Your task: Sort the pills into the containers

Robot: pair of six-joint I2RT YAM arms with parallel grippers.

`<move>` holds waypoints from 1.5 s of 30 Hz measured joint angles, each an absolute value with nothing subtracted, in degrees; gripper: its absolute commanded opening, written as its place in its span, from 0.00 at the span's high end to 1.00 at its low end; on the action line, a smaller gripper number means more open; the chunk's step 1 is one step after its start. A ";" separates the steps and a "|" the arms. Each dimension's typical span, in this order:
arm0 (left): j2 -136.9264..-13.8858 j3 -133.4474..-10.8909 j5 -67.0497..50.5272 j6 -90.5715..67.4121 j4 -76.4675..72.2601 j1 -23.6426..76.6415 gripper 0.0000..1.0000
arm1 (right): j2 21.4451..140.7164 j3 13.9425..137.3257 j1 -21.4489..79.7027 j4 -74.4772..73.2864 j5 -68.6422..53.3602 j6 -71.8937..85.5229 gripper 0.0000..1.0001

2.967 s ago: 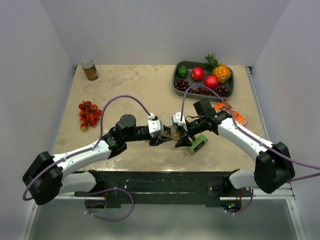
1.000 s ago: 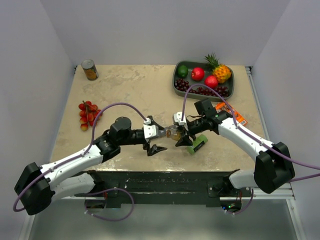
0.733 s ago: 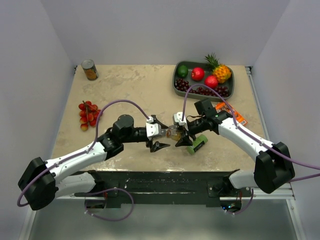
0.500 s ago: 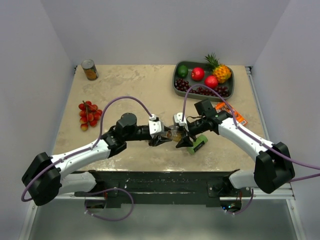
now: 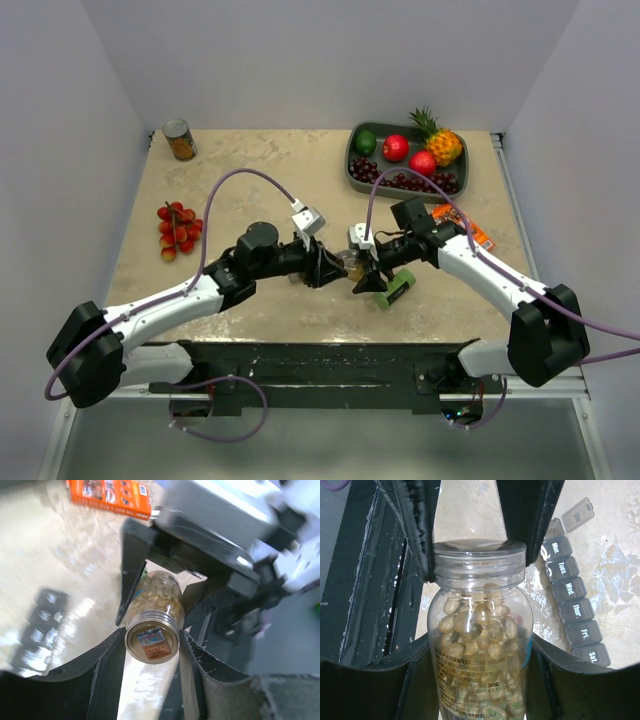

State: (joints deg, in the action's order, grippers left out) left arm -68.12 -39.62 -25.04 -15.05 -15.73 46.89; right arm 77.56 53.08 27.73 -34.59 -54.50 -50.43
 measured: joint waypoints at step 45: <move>-67.05 -34.94 -26.74 -51.51 -16.75 40.88 0.23 | 77.49 53.06 27.75 -33.32 -53.67 -49.25 1.00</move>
